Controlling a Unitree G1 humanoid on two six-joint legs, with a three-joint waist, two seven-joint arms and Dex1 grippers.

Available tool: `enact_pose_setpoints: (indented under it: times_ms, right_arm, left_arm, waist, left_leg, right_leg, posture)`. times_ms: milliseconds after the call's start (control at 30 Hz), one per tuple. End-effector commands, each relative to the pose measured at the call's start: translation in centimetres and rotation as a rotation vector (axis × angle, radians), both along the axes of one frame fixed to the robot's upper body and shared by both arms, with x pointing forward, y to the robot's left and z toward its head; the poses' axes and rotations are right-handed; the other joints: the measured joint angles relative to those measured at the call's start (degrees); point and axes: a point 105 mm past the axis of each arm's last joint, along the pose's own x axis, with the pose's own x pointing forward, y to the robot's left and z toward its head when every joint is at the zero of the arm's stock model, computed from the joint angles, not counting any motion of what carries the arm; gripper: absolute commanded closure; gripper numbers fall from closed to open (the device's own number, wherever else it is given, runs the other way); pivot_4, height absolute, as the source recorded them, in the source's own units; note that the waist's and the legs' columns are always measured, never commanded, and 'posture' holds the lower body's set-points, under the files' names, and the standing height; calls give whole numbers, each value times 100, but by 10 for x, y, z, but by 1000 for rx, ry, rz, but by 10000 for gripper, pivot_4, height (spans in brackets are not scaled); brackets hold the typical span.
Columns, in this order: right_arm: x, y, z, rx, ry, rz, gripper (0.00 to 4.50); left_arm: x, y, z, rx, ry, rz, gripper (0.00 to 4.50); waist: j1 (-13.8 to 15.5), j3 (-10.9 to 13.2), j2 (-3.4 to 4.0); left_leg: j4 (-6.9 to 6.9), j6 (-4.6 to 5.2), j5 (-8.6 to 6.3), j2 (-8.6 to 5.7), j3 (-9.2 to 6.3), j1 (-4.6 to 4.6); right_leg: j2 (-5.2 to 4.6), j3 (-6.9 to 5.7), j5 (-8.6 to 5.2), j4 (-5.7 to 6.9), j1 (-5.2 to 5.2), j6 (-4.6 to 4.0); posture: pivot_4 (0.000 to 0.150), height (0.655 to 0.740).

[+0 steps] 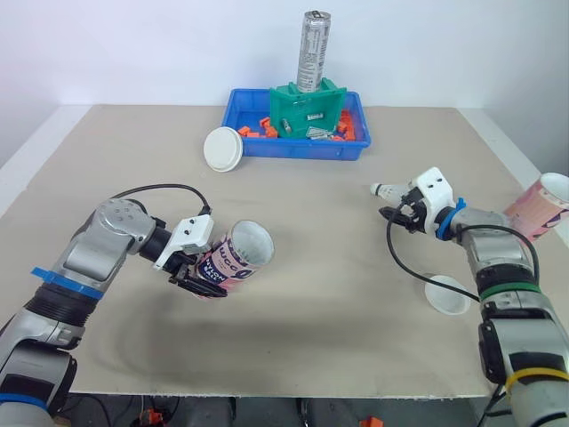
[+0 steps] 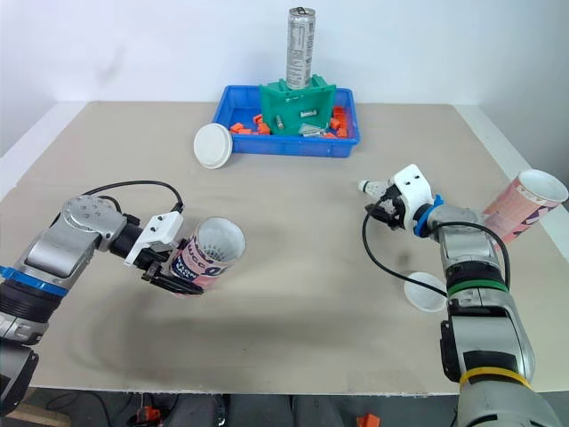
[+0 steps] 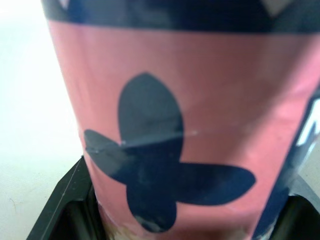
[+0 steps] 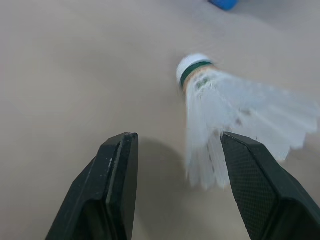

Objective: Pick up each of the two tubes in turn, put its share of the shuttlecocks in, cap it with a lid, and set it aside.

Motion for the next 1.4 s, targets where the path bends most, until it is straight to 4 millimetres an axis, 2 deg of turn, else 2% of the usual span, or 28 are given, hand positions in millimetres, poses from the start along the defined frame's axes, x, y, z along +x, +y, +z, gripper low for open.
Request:
enact_pose_setpoints:
  times_ms: [33, 133, 267, 333, 400, 467, 600, 667, 733, 833, 1033, 1300, 1400]
  right_arm:
    - [4, -3, 17, 13, -64, -6, 28666]
    - [2, -6, 17, 21, -70, 5, 44318]
    - [-2, -12, 27, 4, -107, 12, 44318]
    - [-7, -10, 44, -16, -165, 51, 44318]
    - [-20, 8, 68, -38, -230, 174, 44318]
    - [-48, 41, 86, -111, -274, 375, 44318]
    - [-119, 110, 91, -259, -255, 789, 44318]
    - [-143, 134, 91, -327, -257, 921, 44318]
    - [-159, 150, 92, -377, -266, 1013, 44318]
    - [-165, 169, 102, -403, -322, 1077, 44318]
    - [-160, 192, 112, -437, -383, 1143, 44318]
    - [-171, 211, 97, -519, -321, 1317, 44318]
    - [-176, 218, 102, -489, -287, 1362, 35750]
  left_arm:
    - [-1, 2, 6, -5, -23, 5, 13505]
    - [-1, 3, 6, -5, -23, 9, 13505]
    - [-1, 3, 7, -7, -23, 11, 13505]
    - [-1, 2, 7, -8, -23, 11, 13505]
    - [-1, 3, 7, -9, -23, 12, 13505]
    - [-2, 3, 7, -9, -23, 12, 13505]
    - [-2, 3, 6, -9, -19, 11, 13505]
    - [-2, 2, 6, -10, -18, 11, 13505]
    - [-1, 2, 6, -10, -17, 12, 13505]
    - [-1, 1, 6, -12, -15, 11, 13505]
    - [-1, 0, 5, -17, -14, 10, 13505]
    - [-1, -1, 5, -19, -12, 12, 13505]
    - [-1, -1, 5, -19, -11, 12, 13505]
  waist:
    - [-2, 0, 0]
    - [-11, 0, 1]
    - [-32, 0, 1]
    - [-32, 1, 2]
    - [-38, 5, 8]
    - [-50, 11, 20]
    - [-63, 15, 30]
    - [-70, 15, 29]
    - [-67, 15, 28]
    - [-68, 17, 24]
    - [-67, 19, 18]
    - [-63, 19, 18]
    - [-63, 19, 18]
  left_leg:
    - [0, 0, 0, 0, -1, 0]
    - [-4, 0, 0, -2, -2, -1]
    - [-6, 0, 0, -4, -3, -1]
    - [-6, 0, 0, -6, -5, -2]
    - [-5, 0, 0, -6, -5, -2]
    - [-7, 0, 0, -7, -8, -3]
    - [-14, 0, 0, -5, -18, -2]
    - [-11, 0, 0, -1, -19, 2]
    - [-5, 0, 1, -2, -19, 1]
    - [7, -4, 6, -2, -12, 0]
    - [12, -18, 23, 1, -7, -2]
    - [-4, -17, 23, 1, -10, -4]
    - [-4, -17, 23, 1, -11, -3]
  right_leg:
    - [0, 0, 0, 0, 0, -1]
    - [0, 1, -2, 0, 0, -4]
    - [-1, 3, -2, 0, 0, -4]
    - [-1, 3, -2, 0, 1, -2]
    - [-2, 4, -2, 0, 1, -2]
    - [-1, 5, -3, 1, 0, -1]
    - [2, -3, -15, 3, 0, 5]
    - [5, -5, -11, 3, 2, 1]
    - [4, -6, -4, 3, 2, 4]
    - [-1, -4, -4, 3, 2, -10]
    - [-3, -5, 7, 3, -1, -21]
    - [-2, -9, 9, 2, -5, 1]
    - [-2, -10, 10, 3, -6, 0]
  posture:
    - [1500, 7075]
    - [1500, 7075]
    - [1500, 7075]
    - [1500, 7075]
    - [1500, 7075]
    - [1500, 7075]
    - [1500, 7075]
    - [1500, 7075]
    - [1500, 7075]
    - [1500, 7075]
    - [1500, 7075]
    - [1500, 7075]
    - [1500, 7075]
